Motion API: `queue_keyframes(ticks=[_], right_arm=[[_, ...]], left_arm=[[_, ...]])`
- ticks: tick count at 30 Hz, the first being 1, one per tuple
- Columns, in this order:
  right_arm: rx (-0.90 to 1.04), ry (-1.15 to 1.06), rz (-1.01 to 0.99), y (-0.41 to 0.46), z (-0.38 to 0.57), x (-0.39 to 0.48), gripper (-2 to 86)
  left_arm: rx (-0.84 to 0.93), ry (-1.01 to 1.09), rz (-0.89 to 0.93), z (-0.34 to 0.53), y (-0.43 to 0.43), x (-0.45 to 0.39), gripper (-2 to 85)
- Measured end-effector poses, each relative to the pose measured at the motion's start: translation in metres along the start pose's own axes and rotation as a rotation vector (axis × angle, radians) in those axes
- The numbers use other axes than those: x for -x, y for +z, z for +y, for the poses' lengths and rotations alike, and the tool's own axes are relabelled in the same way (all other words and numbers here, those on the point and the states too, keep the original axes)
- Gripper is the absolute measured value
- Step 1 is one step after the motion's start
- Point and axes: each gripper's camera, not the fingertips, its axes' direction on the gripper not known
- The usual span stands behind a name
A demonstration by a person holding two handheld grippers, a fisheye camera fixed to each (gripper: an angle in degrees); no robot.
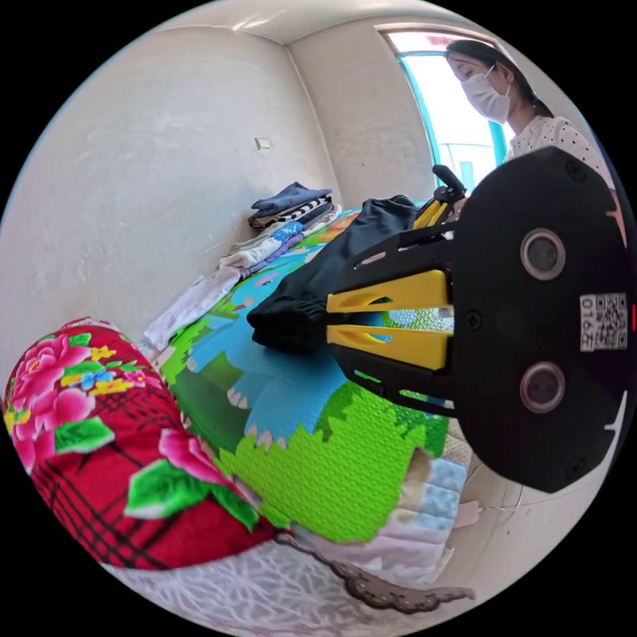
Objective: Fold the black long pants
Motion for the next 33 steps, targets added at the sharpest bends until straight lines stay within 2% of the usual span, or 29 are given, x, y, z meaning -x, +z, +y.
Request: queue_keyframes(ticks=[4, 6, 8, 10, 13, 15, 17, 21, 23, 28, 33], right_arm=[[-0.072, -0.099, -0.118, 0.003, 0.024, -0.013, 9.2], [-0.166, -0.058, -0.111, -0.013, 0.04, -0.046, 9.1], [-0.243, 0.087, 0.037, -0.035, 0.07, -0.114, 8.9], [-0.224, 0.213, 0.175, -0.045, 0.094, -0.172, 8.9], [-0.129, 0.389, 0.388, -0.044, 0.135, -0.267, 9.2], [-0.051, 0.461, 0.456, -0.033, 0.157, -0.319, 9.8], [0.036, 0.539, 0.501, -0.013, 0.182, -0.38, 10.9], [0.07, 0.619, 0.436, 0.018, 0.218, -0.455, 11.8], [0.103, 0.697, 0.309, 0.04, 0.239, -0.499, 11.8], [0.137, 0.763, 0.088, 0.074, 0.276, -0.553, 9.9], [0.08, 0.785, 0.088, 0.077, 0.309, -0.572, 7.2]], left_arm=[[-0.015, -0.053, 0.024, 0.01, -0.009, 0.014, 1.2], [-0.011, -0.068, 0.091, 0.012, -0.012, 0.018, 1.6], [-0.029, -0.072, 0.101, 0.015, -0.018, 0.014, 1.7], [-0.067, -0.048, 0.063, 0.018, -0.029, 0.004, 1.4], [-0.17, 0.014, -0.14, 0.024, -0.049, -0.029, 1.0], [-0.202, 0.144, -0.302, 0.023, -0.046, -0.072, 2.8], [-0.151, 0.264, -0.287, 0.014, -0.031, -0.102, 4.0], [0.028, 0.427, -0.112, -0.022, 0.025, -0.156, 4.9], [0.087, 0.48, -0.107, -0.037, 0.051, -0.177, 5.0], [0.165, 0.53, -0.229, -0.075, 0.111, -0.225, 4.9], [0.104, 0.571, -0.415, -0.103, 0.116, -0.259, 5.2]])
